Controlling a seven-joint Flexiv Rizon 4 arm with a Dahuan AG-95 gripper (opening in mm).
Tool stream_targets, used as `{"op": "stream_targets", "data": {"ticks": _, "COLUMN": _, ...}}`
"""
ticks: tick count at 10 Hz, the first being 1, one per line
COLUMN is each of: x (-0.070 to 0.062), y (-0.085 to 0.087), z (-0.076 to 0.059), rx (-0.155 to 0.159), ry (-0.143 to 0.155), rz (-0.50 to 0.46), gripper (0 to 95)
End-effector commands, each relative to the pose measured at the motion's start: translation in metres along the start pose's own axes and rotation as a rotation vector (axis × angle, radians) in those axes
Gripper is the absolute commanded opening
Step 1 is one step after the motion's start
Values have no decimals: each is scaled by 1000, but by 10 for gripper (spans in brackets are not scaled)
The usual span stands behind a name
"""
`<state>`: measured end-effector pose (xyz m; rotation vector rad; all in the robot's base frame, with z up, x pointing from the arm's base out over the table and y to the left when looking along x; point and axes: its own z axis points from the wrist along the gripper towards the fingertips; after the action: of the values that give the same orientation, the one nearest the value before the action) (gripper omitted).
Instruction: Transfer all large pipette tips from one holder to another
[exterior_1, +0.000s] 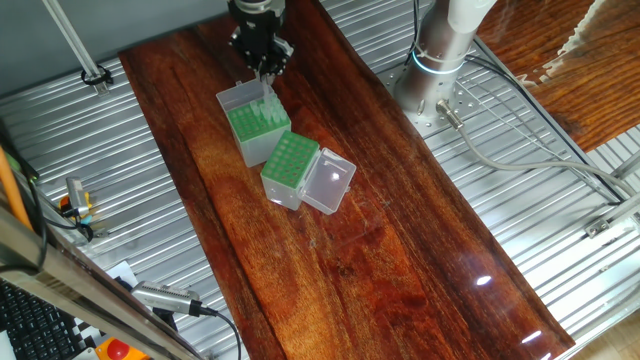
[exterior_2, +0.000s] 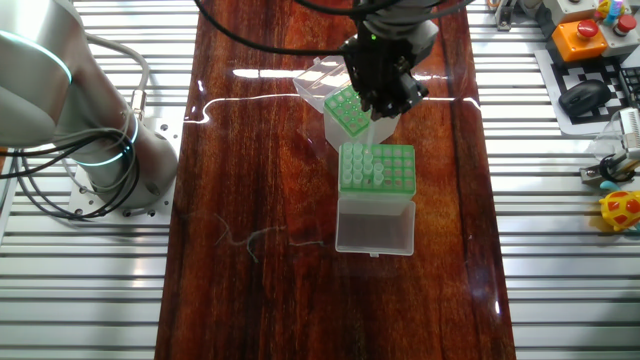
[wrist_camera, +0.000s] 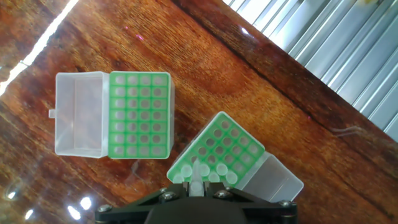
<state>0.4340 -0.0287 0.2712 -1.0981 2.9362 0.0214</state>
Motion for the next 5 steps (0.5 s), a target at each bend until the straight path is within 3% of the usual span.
{"op": "stream_targets", "data": {"ticks": 1, "x": -1, "y": -3, "z": 7, "rx": 2, "ry": 1, "rz": -5, "gripper": 0}}
{"op": "stream_targets", "data": {"ticks": 5, "x": -2, "y": -6, "z": 30, "rx": 5, "ry": 4, "rz": -12, "gripper": 0}}
